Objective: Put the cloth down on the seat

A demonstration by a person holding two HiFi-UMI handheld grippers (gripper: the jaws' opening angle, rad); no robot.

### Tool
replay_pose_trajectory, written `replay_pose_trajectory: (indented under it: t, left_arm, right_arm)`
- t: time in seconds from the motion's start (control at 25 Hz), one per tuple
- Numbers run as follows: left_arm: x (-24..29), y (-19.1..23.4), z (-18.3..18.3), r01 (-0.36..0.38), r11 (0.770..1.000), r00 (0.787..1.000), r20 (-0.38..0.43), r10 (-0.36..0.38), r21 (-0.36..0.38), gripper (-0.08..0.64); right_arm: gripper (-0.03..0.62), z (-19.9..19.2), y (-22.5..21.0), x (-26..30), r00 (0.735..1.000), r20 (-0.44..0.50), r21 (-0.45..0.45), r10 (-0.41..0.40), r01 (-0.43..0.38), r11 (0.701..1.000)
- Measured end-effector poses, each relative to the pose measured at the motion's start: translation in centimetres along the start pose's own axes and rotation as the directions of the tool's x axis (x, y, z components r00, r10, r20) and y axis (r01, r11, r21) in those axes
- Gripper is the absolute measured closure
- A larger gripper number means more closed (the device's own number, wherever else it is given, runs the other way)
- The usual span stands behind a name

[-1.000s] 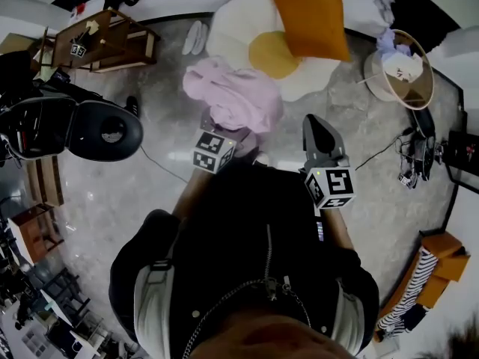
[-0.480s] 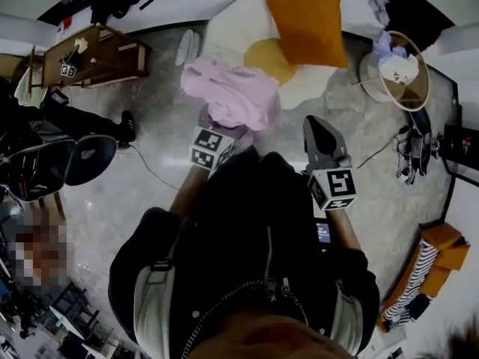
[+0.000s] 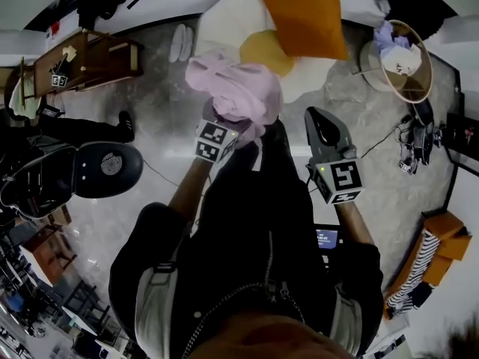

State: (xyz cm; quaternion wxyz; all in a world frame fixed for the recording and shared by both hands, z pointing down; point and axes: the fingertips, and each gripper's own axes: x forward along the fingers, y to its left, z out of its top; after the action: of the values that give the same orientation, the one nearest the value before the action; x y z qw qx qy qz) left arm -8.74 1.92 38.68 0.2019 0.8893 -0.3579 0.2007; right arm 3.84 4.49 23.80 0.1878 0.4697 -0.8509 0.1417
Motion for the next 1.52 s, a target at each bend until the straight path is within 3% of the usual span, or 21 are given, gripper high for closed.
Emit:
replay_pose_trajectory:
  t: [0.36,0.72,1.0,1.52]
  left_arm:
    - [6.5,2.6,1.9,-0.035,0.999,0.999,-0.012,0.035,-0.008,0.149]
    - [14.3,5.0,2.2,-0.062,0.998,0.996,-0.074,0.059,-0.031,0.149]
    - [19.6,6.7,1.2,-0.097,0.995,0.989,-0.117,0.092,-0.039,0.149]
    - [26.3,10.8,-0.9,-0.073,0.997,0.984,-0.163,0.070,-0.011,0.149]
  right_arm:
    - [0.589,0.3,-4.9,5.3,0.997,-0.010,0.028,0.076,-0.076,0.997]
    - [0.589,-0.2,-11.2,10.5,0.991,-0.039,0.055,0.131,-0.129,0.990]
    - [0.589,-3.1,-16.1,14.2,0.993,-0.041,0.132,0.114,-0.108,0.985]
    - [0.589,-8.1,-19.6,19.4,0.992,-0.098,0.207,0.082,-0.061,0.976]
